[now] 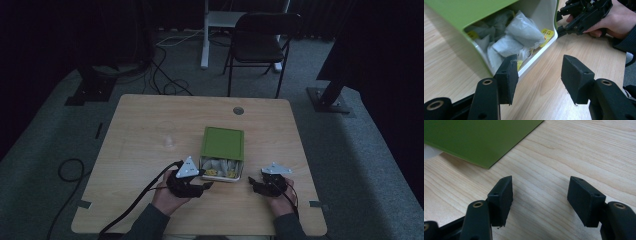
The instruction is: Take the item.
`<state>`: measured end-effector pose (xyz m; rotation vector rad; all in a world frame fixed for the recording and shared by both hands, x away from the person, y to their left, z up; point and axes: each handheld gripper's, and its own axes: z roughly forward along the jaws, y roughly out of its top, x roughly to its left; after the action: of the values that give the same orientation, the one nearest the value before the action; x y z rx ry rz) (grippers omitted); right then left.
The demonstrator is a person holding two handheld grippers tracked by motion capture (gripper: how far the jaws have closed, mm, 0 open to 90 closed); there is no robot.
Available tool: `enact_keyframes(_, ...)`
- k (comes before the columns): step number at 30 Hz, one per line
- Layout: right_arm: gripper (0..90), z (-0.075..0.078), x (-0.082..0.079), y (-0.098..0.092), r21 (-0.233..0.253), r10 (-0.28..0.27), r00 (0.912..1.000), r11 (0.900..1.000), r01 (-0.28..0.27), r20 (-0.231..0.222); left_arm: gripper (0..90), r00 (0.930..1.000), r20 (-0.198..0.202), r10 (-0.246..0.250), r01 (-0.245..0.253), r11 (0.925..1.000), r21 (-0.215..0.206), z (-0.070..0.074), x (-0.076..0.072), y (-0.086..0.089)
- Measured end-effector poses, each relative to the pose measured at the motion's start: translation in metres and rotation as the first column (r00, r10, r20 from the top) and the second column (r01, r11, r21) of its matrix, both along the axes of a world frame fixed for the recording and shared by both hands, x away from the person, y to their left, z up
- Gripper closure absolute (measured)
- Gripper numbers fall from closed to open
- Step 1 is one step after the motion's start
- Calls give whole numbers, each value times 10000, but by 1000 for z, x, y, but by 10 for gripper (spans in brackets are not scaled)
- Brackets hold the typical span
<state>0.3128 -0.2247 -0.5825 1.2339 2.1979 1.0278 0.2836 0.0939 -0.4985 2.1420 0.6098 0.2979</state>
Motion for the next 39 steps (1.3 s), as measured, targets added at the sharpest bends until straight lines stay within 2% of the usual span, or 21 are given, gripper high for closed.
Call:
enact_keyframes(5, 365, 0, 0, 1, -4, 15, 10000, 10000, -15, -1, 484, 10000, 54, -54, 54, 9999, 129, -4, 4, -10)
enact_keyframes(9, 365, 0, 1, 1, -1, 16, 10000, 10000, -16, -6, 484, 9999, 49, -129, 129, 9999, 8, -6, 5, -18)
enact_keyframes(13, 365, 0, 1, 1, -9, 35, 10000, 10000, -35, 0, 483, 9995, 150, -264, 261, 9995, 170, -10, 7, -31)
enact_keyframes(19, 365, 0, 1, 1, -16, 51, 10000, 10000, -51, -2, 479, 9997, 123, -216, 214, 9996, 157, -16, 13, -40)
enact_keyframes(26, 365, 0, 1, 1, -10, 45, 10000, 10000, -45, -5, 479, 9997, 98, -210, 208, 9995, 251, -23, 15, -46)
enact_keyframes(33, 365, 0, 1, 1, -6, 41, 10000, 10000, -41, -8, 488, 9997, -116, -232, 237, 9987, 447, -30, 19, -49)
enact_keyframes(39, 365, 0, 1, 1, -7, 43, 10000, 10000, -43, -5, 494, 9997, -115, -201, 206, 9987, 471, -30, 19, -48)
